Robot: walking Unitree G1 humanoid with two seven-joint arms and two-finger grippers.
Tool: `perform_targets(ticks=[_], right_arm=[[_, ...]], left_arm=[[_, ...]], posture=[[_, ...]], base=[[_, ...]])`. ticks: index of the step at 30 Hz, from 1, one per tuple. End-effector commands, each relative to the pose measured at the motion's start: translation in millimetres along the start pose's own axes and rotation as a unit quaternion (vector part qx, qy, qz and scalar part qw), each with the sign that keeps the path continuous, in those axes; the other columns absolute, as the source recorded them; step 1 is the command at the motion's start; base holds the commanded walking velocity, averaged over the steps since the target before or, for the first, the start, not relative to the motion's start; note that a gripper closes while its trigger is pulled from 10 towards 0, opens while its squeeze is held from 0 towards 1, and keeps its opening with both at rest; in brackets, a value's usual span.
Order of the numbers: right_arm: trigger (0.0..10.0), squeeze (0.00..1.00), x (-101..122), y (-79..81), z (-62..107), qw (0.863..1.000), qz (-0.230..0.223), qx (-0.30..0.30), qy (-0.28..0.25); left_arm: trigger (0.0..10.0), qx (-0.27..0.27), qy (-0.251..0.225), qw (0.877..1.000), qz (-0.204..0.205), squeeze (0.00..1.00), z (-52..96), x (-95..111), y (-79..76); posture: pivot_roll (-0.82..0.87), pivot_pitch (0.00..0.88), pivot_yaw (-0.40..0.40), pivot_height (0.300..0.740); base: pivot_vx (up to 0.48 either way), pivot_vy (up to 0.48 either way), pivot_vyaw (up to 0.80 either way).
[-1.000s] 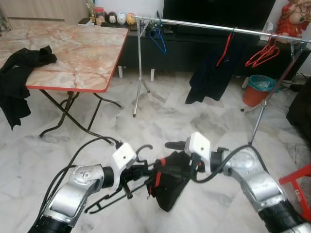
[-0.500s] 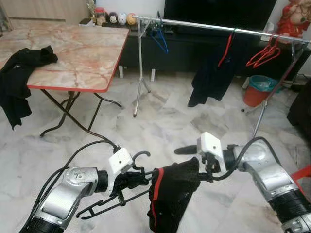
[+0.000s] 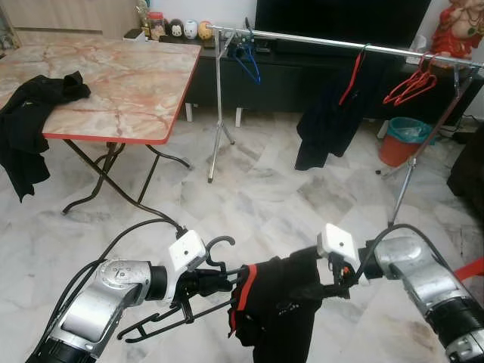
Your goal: Hang hanger
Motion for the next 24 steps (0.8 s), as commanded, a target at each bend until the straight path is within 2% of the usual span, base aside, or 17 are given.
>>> perform_targets(ticks=[1, 2, 5, 6, 9, 10, 11, 13, 21, 24], right_arm=[[10.0, 0.0, 4, -10.2, 1.6, 1.0, 0.02, -0.024, 0.007], [10.0, 0.05, 9, -15.4, 1.6, 0.999, 0.028, -0.041, -0.005], [10.0, 0.04, 25, -21.5, 4.4, 0.997, 0.033, -0.054, -0.041], [10.0, 0.0, 29, -21.8, 5.5, 0.997, 0.036, -0.054, -0.047], [10.0, 0.0, 34, -22.9, 8.6, 0.996, 0.046, -0.055, -0.055], [10.0, 0.18, 37, -23.1, 10.2, 0.996, 0.047, -0.053, -0.06], [10.0, 0.18, 38, -23.2, 10.8, 0.996, 0.046, -0.052, -0.063], [10.0, 1.0, 38, -23.7, 11.2, 0.996, 0.045, -0.049, -0.064], [10.0, 1.0, 13, -19.6, 11.9, 0.999, 0.043, -0.027, 0.0], [10.0, 1.0, 5, -31.5, 13.3, 0.996, 0.059, -0.065, 0.031]], left_arm=[[10.0, -0.005, -0.016, 1.0, -0.018, 0.0, 1.1, 13, -1.4], [10.0, -0.005, -0.017, 1.0, -0.018, 0.0, 1.0, 13, -1.7], [10.0, -0.005, -0.018, 1.0, -0.018, 0.0, 1.1, 14, -2.1], [10.0, -0.005, -0.018, 1.0, -0.018, 0.0, 1.2, 14, -2.1], [10.0, -0.004, -0.018, 1.0, -0.017, 0.0, 1.3, 14, -2.2], [10.0, -0.005, -0.018, 1.0, -0.017, 0.0, 1.1, 15, -2.7], [10.0, -0.006, -0.019, 1.0, -0.017, 0.0, 1.0, 15, -3.0], [10.0, -0.007, -0.019, 1.0, -0.017, 0.0, 0.4, 15, -3.4], [10.0, -0.008, -0.016, 1.0, -0.017, 0.0, 0.6, 14, -3.3], [10.0, -0.007, -0.011, 1.0, -0.016, 0.0, 0.8, 12, -3.7]], posture=[[0.14, 0.0, -0.038, 0.74], [0.14, 0.0, -0.038, 0.74], [0.14, 0.0, -0.037, 0.74], [0.14, 0.0, -0.037, 0.74], [0.14, 0.0, -0.037, 0.74], [0.14, 0.0, -0.036, 0.74], [0.14, 0.0, -0.036, 0.74], [0.14, 0.0, -0.036, 0.74], [0.15, 0.0, -0.034, 0.74], [0.15, 0.0, -0.037, 0.74]], base=[[0.0, 0.0, 0.0], [0.0, 0.0, 0.0], [0.0, 0.0, 0.0], [0.0, 0.0, 0.0], [0.0, 0.0, 0.0], [0.0, 0.0, 0.0], [0.0, 0.0, 0.0], [0.0, 0.0, 0.0], [0.0, 0.0, 0.0], [0.0, 0.0, 0.0]])
Point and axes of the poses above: a point about 5 cm out from each wrist's last joint towards the gripper, its own z axis pointing back from the gripper into the wrist, its own x axis along the axis of the wrist's last joint, y = z × x, the point moved 6 cm from there along -z, pointing out of the wrist towards the gripper, and after that the axes turned 7 degrees about -z, right-handed, at the moved point
